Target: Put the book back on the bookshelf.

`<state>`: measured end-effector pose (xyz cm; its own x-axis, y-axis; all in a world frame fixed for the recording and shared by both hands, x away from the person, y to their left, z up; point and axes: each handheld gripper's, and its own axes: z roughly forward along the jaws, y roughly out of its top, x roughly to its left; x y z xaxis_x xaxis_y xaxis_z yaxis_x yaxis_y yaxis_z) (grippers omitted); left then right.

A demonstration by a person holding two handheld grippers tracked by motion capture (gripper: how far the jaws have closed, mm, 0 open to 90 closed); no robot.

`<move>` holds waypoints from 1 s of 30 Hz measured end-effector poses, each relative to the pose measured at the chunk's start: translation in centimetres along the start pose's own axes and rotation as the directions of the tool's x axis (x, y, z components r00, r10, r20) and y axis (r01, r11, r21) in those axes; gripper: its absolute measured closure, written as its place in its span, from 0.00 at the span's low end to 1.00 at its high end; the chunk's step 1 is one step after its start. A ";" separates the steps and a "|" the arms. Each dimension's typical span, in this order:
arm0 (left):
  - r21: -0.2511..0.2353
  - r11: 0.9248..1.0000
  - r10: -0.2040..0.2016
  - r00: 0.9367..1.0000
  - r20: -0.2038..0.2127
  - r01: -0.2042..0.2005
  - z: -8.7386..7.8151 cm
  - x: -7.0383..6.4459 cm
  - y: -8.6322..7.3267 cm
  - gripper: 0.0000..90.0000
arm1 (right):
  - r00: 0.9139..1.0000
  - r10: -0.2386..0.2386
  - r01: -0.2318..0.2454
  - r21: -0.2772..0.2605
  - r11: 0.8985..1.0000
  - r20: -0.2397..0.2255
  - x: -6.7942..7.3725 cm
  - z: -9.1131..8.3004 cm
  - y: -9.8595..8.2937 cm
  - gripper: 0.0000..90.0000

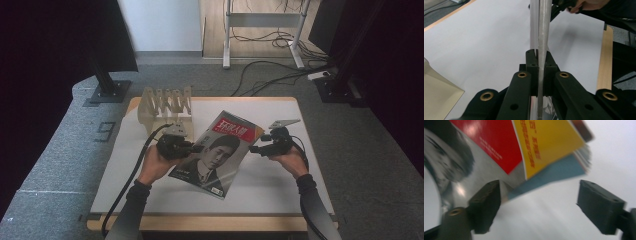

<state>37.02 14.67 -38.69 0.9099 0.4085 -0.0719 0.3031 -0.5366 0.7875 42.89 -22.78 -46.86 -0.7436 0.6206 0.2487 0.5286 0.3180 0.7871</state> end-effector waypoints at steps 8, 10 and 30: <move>-0.059 0.998 -0.032 0.999 0.038 0.034 -0.3 0.7 -0.7 0.97 | 0.998 -0.021 0.013 -0.126 0.992 -0.056 0.3 -1.9 1.1 0.93; -0.079 0.996 -0.036 0.998 0.044 0.039 -0.2 0.8 -0.9 0.97 | 0.998 -0.057 0.053 -0.125 0.991 -0.023 1.0 -2.6 1.8 0.96; -0.150 0.988 0.024 0.999 -0.030 -0.028 -0.1 0.2 -0.3 0.81 | 0.943 -0.318 0.329 -0.138 0.934 0.095 7.0 -6.9 7.9 0.96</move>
<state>37.09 14.95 -38.89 0.9081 0.4173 -0.0348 0.2315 -0.4310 0.8722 39.03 -20.87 -34.95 -0.8309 0.5521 -0.0690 0.1931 0.4025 0.8948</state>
